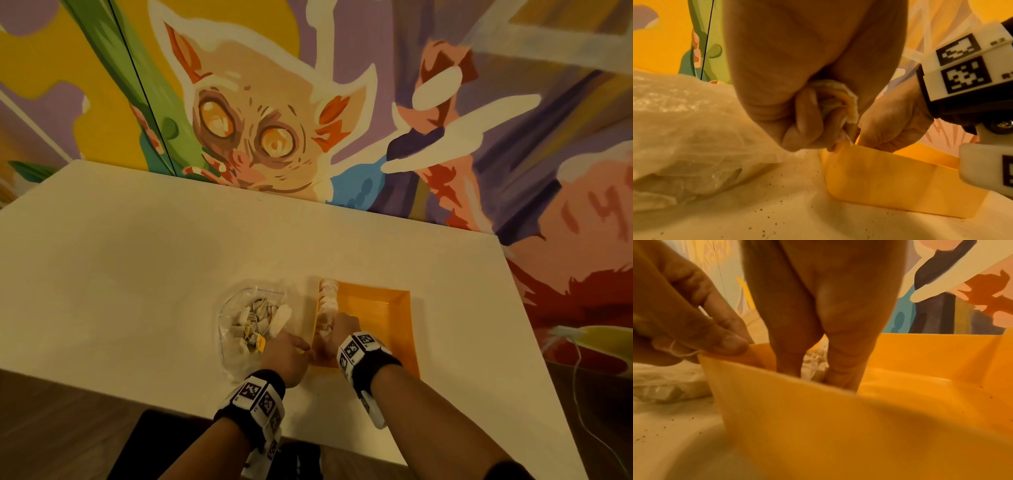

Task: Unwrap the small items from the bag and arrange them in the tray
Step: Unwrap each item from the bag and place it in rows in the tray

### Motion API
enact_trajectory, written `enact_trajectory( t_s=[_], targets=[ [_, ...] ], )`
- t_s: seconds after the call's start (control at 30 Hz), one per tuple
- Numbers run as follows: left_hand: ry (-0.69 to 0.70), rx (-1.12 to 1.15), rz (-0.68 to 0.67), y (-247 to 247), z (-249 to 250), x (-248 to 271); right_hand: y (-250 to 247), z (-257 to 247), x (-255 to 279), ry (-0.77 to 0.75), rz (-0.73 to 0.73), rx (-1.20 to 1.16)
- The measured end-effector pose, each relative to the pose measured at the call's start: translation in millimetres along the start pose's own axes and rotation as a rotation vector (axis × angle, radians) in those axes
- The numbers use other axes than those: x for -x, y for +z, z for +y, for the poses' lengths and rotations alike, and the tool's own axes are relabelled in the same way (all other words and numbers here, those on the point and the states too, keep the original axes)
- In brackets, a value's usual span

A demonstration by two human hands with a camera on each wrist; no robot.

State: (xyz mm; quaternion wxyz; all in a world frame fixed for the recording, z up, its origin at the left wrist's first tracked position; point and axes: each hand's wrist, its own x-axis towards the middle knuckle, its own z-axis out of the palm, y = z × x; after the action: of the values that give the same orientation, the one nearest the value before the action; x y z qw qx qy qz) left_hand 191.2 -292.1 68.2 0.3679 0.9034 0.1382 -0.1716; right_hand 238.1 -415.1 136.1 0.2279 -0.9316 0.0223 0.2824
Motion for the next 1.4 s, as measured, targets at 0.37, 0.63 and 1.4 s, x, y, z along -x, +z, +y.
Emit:
enact_trajectory(
  t_s=[0.37,0.63,1.4],
  targets=[
    [-0.205,0.812,-0.090,-22,14,17,-3,11,0,0.002,0.051,-0.081],
    [-0.267,1.239,-0.185,-55,16,34,8,-4,10,-0.312,0.082,-0.499],
    [-0.184,1.241,-0.213,-72,8,48,11,-13,15,-0.316,0.078,-0.892]
  ],
)
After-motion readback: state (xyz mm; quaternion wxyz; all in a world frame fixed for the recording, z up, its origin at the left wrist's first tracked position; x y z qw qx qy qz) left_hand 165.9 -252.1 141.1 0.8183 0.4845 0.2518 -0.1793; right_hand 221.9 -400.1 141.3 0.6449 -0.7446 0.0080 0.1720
